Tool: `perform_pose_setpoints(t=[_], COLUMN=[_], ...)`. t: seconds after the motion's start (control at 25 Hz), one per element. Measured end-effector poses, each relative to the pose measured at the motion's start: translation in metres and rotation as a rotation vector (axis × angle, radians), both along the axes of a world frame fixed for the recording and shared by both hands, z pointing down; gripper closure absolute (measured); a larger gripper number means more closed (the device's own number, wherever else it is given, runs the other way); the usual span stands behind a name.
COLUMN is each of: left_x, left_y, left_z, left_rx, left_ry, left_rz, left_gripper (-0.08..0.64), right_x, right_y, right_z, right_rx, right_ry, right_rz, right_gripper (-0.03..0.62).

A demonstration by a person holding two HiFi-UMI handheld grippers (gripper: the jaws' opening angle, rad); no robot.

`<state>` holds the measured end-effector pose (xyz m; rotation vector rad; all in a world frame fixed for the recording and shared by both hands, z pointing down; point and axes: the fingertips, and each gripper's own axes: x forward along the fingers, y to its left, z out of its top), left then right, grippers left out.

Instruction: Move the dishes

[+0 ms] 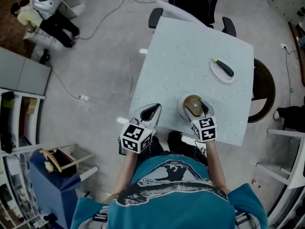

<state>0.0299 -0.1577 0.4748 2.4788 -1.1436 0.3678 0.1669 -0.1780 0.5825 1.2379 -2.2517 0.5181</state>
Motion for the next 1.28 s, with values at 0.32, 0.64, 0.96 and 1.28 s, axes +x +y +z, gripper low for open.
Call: perform_pose_setpoints(t=[0.32,0.64,0.96,1.28], left_x=[-0.007,0.007,0.002,-0.009], left_y=[0.001,-0.007,-0.013,-0.010], left_z=[0.002,0.000,0.000,-0.001], left_rx=[0.011,0.016,0.013,0.011], left_ry=[-0.008,0.013,0.002,0.002], left_rz=[-0.093,-0.101,-0.149,-0.199], left_gripper=[0.548,0.548,0.548,0.548], right_x=[0.001,0.005,-0.008,-0.049], right_y=[-0.004,-0.010,-0.032,-0.079], right_z=[0.002,-0.006,-0.054,-0.075], right_rx=[0.015,0.024,0.103,0.173], right_ry=[-0.045,-0.014,-0.068,-0.108], right_rz=[-0.073,-0.162,-0.242,-0.335], right_gripper=[0.302,0.310,0.310,0.310])
